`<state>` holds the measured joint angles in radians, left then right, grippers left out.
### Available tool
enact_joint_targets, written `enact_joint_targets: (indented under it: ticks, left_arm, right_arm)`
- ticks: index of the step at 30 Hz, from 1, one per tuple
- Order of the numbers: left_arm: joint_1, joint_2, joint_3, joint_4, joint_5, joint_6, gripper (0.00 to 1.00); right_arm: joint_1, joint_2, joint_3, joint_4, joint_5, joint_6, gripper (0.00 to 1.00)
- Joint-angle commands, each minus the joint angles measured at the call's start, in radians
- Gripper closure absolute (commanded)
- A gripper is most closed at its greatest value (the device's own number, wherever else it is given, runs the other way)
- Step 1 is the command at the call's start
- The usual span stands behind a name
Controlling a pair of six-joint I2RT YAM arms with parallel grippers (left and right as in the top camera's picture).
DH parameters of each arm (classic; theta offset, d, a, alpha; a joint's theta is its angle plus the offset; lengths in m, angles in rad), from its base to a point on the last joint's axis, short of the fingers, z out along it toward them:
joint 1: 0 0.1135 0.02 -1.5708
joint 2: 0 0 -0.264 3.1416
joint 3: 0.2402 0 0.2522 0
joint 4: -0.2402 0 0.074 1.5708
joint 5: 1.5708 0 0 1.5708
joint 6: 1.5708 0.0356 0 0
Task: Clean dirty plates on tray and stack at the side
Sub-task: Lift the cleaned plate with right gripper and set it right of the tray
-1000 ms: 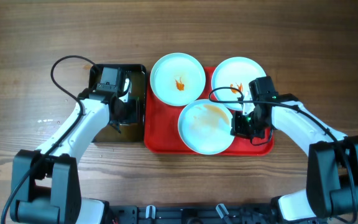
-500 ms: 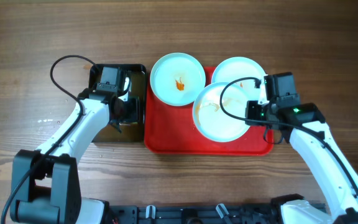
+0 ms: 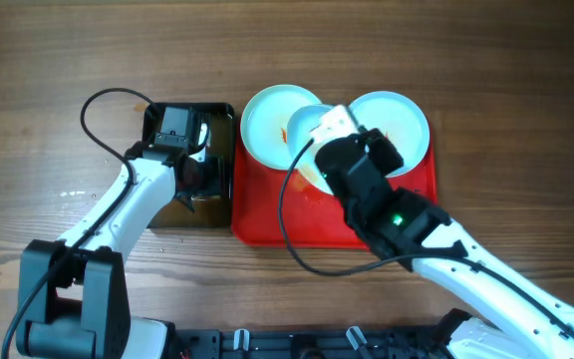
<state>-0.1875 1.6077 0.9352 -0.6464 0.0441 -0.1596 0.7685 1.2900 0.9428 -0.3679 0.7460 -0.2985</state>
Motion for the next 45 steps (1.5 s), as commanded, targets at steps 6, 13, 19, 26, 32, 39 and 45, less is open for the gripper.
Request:
enact_joint_targets:
  ticks: [6, 13, 19, 26, 32, 39, 45]
  left_arm:
    - [0.005, -0.009, 0.013, 0.011, 0.012, -0.009, 0.37]
    - [0.005, -0.009, 0.013, 0.011, 0.012, -0.009, 0.37]
    - [0.005, -0.009, 0.013, 0.01, 0.012, -0.009, 0.37]
    - [0.005, -0.009, 0.013, 0.011, 0.012, -0.009, 0.37]
    - [0.005, -0.009, 0.013, 0.014, 0.012, -0.009, 0.37]
    - [0.005, -0.008, 0.013, 0.014, 0.012, -0.01, 0.37]
    - [0.005, -0.009, 0.013, 0.014, 0.012, -0.009, 0.37]
  right_arm:
    - [0.027, 0.04, 0.021, 0.064, 0.097, -0.304, 0.96]
    - [0.019, 0.04, 0.019, 0.145, 0.13, -0.264, 0.96]
    - [-0.308, 0.04, 0.018, -0.085, -0.225, 0.572, 0.96]
    - [-0.86, 0.04, 0.018, -0.133, -0.74, 0.803, 0.96]
    - [-1.225, 0.092, 0.012, -0.225, -0.77, 0.823, 0.96]
    - [-1.312, 0.322, 0.012, -0.227, -0.77, 0.822, 0.96]
    - [-1.309, 0.317, 0.016, -0.169, -0.995, 0.676, 0.6]
